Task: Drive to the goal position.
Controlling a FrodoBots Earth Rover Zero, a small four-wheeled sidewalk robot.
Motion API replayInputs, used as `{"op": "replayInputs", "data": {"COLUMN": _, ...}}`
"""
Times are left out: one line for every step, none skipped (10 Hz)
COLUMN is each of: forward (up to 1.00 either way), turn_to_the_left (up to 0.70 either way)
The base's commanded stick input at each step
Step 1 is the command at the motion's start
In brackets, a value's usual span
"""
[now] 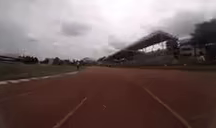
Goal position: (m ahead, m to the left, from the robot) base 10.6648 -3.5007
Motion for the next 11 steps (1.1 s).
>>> {"op": "replayInputs", "data": {"forward": 0.70, "turn_to_the_left": -0.35}}
{"op": "replayInputs", "data": {"forward": 0.70, "turn_to_the_left": -0.35}}
{"op": "replayInputs", "data": {"forward": 0.70, "turn_to_the_left": -0.35}}
{"op": "replayInputs", "data": {"forward": 0.70, "turn_to_the_left": -0.17}}
{"op": "replayInputs", "data": {"forward": 0.70, "turn_to_the_left": 0.00}}
{"op": "replayInputs", "data": {"forward": 0.70, "turn_to_the_left": 0.00}}
{"op": "replayInputs", "data": {"forward": 0.70, "turn_to_the_left": 0.00}}
{"op": "replayInputs", "data": {"forward": 0.70, "turn_to_the_left": 0.00}}
{"op": "replayInputs", "data": {"forward": 0.70, "turn_to_the_left": 0.00}}
{"op": "replayInputs", "data": {"forward": 0.70, "turn_to_the_left": 0.00}}
{"op": "replayInputs", "data": {"forward": 0.70, "turn_to_the_left": 0.00}}
